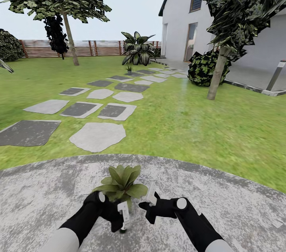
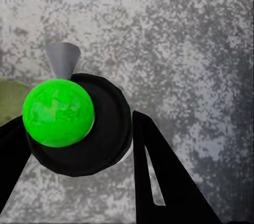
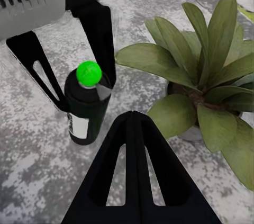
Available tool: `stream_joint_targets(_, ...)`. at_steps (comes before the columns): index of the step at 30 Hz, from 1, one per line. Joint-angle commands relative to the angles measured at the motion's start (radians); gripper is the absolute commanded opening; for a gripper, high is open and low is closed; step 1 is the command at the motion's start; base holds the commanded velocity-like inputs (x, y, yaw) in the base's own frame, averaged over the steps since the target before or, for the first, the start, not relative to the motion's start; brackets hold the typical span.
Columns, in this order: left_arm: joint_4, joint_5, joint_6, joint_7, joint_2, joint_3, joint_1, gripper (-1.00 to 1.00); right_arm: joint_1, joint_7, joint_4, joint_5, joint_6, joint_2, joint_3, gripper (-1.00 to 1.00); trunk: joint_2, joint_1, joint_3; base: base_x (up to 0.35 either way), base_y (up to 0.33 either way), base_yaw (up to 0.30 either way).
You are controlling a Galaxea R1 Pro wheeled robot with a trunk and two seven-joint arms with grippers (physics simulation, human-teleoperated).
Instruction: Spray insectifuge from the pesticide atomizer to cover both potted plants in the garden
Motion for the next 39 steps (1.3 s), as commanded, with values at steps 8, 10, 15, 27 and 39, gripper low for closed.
stream_joint_targets(8,-0.002,-0.005,0.008,-0.005,0.083,0.006,0.005,-1.0,0.0,0.001,0.002,0.012,-0.009,-0.005,-0.001,-1.0,0.0,0.0,-0.001,0.0,0.0,0.0)
stream_joint_targets(10,-0.002,0.005,0.004,-0.008,0.107,0.009,0.006,-1.0,0.0,0.001,0.002,0.012,-0.009,-0.02,-0.001,1.0,0.0,0.0,-0.001,0.0,0.0,0.0)
stream_joint_targets(15,-0.002,0.05,-0.002,-0.005,0.12,0.087,0.006,-1.0,0.0,-0.001,0.002,0.01,-0.01,-0.049,-0.004,1.0,0.0,0.0,-0.001,0.0,0.0,0.0)
stream_joint_targets(27,-0.002,0.098,-0.003,0.034,0.107,0.24,0.005,-1.0,0.005,-0.076,0.084,0.0,-0.099,-0.138,-0.112,1.0,0.0,0.0,-0.001,0.0,0.0,0.0)
stream_joint_targets(39,-0.005,0.172,0.003,0.061,0.109,0.264,0.006,-1.0,0.041,-0.199,0.149,0.003,-0.304,-0.182,-0.593,1.0,0.0,0.0,-0.001,0.0,0.0,0.0)
